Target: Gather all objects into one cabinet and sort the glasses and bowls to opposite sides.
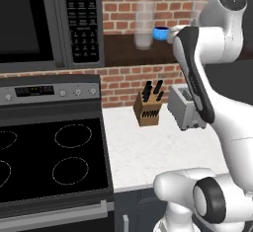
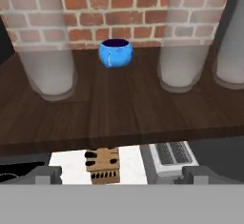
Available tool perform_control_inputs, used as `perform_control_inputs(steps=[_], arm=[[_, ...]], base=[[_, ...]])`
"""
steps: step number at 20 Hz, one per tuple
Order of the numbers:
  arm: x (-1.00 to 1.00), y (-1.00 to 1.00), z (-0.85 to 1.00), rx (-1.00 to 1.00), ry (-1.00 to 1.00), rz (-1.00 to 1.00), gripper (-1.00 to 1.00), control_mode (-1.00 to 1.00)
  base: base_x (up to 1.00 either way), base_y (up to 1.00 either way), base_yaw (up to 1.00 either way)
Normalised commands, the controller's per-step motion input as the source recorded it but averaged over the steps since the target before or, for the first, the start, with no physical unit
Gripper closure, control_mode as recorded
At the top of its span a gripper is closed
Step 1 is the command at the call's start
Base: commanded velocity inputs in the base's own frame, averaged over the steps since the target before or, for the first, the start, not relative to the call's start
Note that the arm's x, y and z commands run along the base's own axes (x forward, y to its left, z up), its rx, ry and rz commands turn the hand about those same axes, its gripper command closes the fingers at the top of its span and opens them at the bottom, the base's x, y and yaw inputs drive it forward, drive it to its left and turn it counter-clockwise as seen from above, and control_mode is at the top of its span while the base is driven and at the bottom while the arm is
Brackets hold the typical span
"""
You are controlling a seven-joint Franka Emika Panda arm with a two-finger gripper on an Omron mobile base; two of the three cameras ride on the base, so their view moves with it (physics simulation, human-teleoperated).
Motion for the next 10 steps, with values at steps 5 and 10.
perform_control_inputs(steps=[5,10], arm=[[0.85,0.01,0.00,0.00,0.06,0.04,-1.00,-1.00],[0.89,0.00,0.00,0.02,0.01,-0.05,-1.00,-1.00]], base=[[0.00,0.00,0.00],[0.00,0.00,0.00]])
